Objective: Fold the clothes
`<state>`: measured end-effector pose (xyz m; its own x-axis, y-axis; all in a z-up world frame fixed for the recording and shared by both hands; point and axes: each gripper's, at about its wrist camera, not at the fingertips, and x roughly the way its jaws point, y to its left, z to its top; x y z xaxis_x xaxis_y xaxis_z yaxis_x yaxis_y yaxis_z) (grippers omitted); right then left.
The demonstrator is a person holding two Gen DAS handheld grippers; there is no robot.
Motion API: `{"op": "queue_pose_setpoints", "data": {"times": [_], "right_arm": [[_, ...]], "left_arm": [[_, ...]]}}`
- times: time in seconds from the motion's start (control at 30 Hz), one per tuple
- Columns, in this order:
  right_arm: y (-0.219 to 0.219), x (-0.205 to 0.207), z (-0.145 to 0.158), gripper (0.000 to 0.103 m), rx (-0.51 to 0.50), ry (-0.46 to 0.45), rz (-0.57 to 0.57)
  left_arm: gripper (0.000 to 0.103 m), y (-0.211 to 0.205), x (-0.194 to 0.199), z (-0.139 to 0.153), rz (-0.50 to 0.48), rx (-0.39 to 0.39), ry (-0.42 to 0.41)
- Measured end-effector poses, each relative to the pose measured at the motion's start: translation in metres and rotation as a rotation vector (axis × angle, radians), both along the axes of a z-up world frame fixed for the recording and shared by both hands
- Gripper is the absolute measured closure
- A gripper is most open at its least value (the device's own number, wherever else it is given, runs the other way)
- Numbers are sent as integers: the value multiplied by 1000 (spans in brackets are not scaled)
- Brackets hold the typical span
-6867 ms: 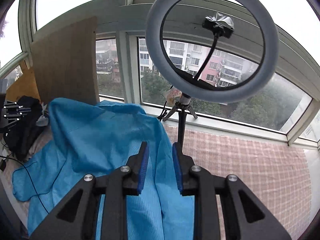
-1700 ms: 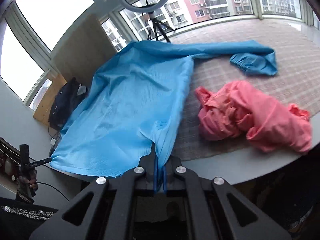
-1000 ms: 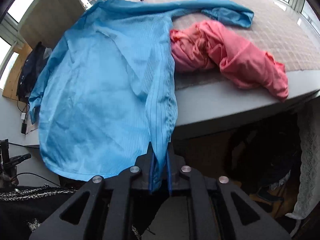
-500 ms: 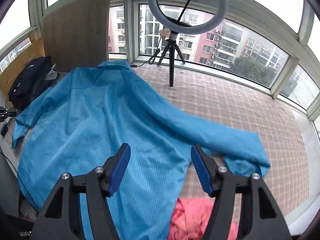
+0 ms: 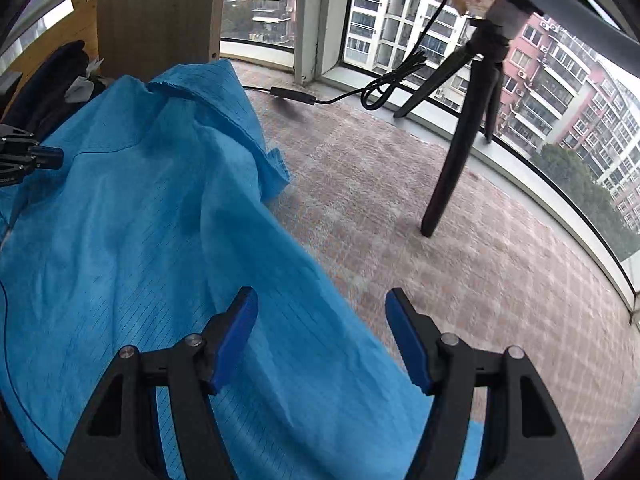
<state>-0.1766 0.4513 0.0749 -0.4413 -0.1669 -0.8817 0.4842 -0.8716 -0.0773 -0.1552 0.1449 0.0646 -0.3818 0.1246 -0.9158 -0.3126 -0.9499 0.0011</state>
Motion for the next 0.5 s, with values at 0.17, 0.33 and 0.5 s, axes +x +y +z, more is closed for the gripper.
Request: {"op": "queue_pose_setpoints", "data": {"times": [0.17, 0.33, 0.5], "right_arm": [[-4, -13, -1, 47, -101, -71, 125], [-12, -4, 13, 101, -101, -58, 201], [-20, 4, 27, 102, -89, -15, 266]], "left_arm": [[94, -6, -2, -10, 34, -10, -14], [94, -8, 2, -13, 44, -26, -15], [94, -6, 9, -14, 43, -15, -12]]}}
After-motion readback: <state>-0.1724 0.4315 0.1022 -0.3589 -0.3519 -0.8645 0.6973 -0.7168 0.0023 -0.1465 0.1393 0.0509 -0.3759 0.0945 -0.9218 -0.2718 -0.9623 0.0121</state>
